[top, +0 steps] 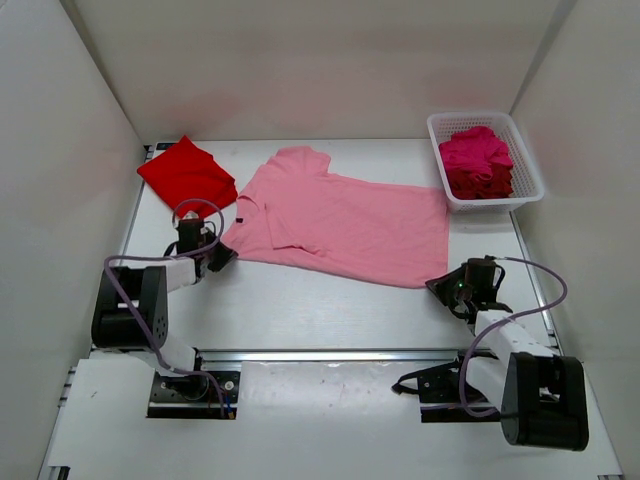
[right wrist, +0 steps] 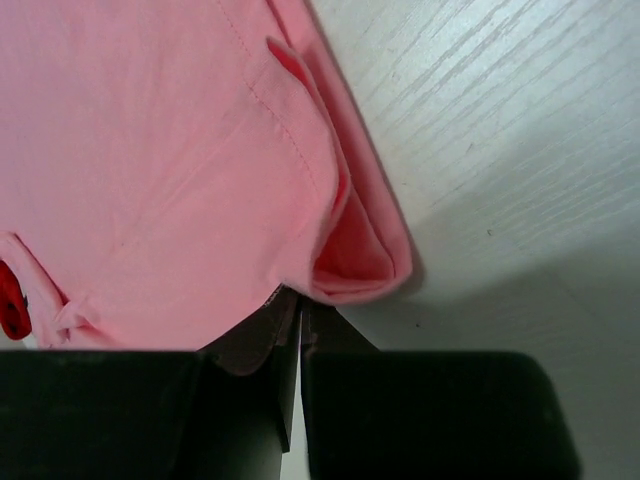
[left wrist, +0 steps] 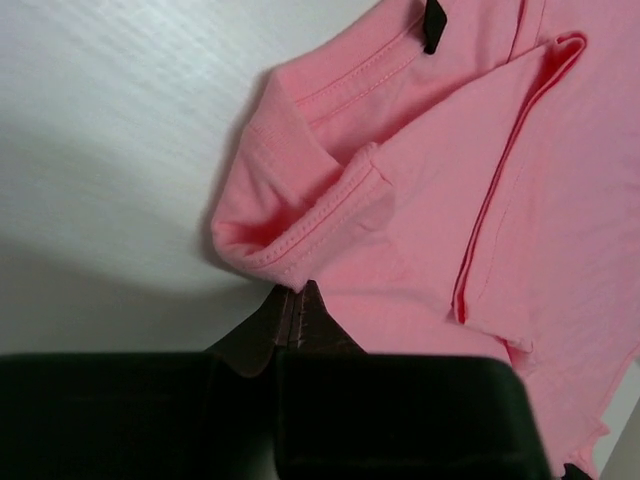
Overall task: Fold and stack the t-shirts
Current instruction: Fold the flattened T-shirt at the center of the board.
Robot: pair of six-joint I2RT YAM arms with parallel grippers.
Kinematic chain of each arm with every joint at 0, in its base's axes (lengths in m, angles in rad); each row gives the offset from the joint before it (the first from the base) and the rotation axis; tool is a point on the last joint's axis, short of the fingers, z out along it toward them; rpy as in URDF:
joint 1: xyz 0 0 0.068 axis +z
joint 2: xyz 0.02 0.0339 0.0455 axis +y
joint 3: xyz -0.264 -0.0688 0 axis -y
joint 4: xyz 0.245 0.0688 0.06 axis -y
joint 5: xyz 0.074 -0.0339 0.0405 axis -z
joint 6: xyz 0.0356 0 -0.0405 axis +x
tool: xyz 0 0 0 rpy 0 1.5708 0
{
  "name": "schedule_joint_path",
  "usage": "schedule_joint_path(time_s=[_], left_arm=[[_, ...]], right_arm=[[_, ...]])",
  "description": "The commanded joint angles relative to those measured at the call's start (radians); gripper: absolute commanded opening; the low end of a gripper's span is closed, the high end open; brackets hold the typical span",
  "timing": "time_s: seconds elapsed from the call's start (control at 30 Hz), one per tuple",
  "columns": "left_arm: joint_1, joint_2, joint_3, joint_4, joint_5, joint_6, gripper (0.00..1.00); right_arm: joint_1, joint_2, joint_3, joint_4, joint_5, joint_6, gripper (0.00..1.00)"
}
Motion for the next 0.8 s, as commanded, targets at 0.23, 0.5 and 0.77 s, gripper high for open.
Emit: schedule_joint_path(time_s=[0.23,0.5,0.77], left_arm=[[0.106,-0.572,-0.224,-0.368,-0.059,0.155,0.0],[0.0,-0.855,-0.222,-0.657,-0.139,0.09,0.43],[-0.013,-0.961,-0.051,-0.775,-0.11,0.136,0.68]], right_arm=[[-0.015,-0.317,0.01,-0.354,0.015,-0.093,0.0],[0.077,-0.509,0.044,-0.575,0.083,-0.086,0.0],[0.16,-0.593,0.139,-0.635,0.143,-0.135,0.45]])
